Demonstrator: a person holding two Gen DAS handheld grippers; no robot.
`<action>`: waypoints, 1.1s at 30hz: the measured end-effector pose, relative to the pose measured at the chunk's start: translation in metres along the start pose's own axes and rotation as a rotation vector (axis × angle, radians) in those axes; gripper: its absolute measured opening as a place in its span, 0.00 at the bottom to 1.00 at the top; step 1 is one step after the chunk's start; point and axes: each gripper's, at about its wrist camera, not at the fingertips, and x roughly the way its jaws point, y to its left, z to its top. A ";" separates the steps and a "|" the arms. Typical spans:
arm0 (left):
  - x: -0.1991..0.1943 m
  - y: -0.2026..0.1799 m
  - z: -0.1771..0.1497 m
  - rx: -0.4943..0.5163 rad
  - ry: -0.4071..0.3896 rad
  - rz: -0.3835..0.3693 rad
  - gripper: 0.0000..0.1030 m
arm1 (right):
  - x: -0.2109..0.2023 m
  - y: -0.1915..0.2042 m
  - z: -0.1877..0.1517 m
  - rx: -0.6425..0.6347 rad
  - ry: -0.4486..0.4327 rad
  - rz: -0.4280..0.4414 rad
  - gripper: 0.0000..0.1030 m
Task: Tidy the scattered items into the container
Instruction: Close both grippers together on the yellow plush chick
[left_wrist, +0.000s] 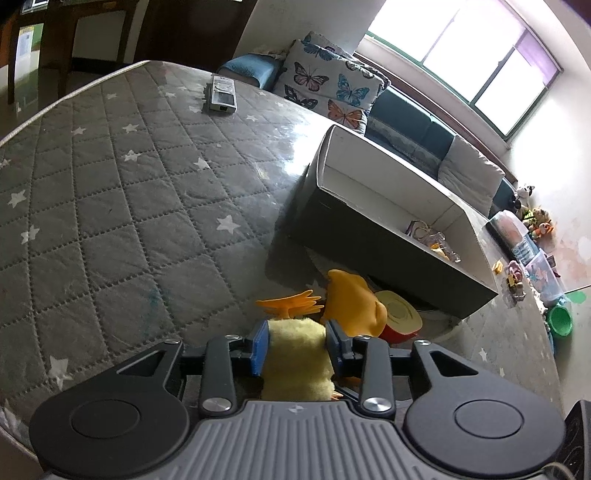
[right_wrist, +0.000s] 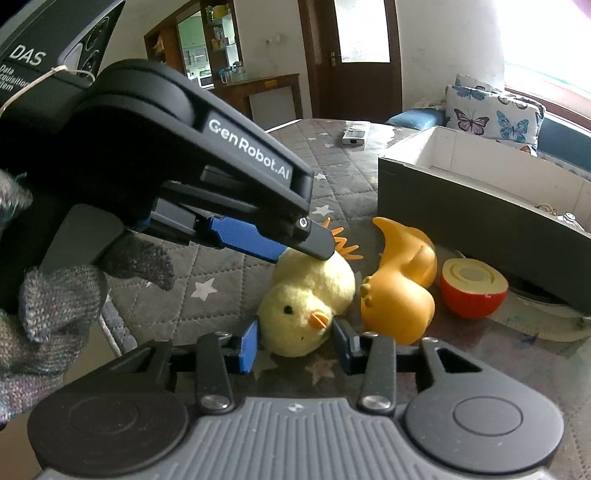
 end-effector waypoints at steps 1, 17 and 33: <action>0.000 0.000 0.000 -0.003 0.001 -0.002 0.38 | 0.000 0.000 -0.001 -0.004 0.000 0.001 0.40; 0.026 0.003 0.019 -0.036 0.078 0.041 0.45 | 0.009 -0.002 0.002 0.003 0.006 0.022 0.44; 0.029 0.006 0.015 -0.035 0.080 0.019 0.43 | 0.010 -0.002 -0.001 0.016 0.006 0.039 0.43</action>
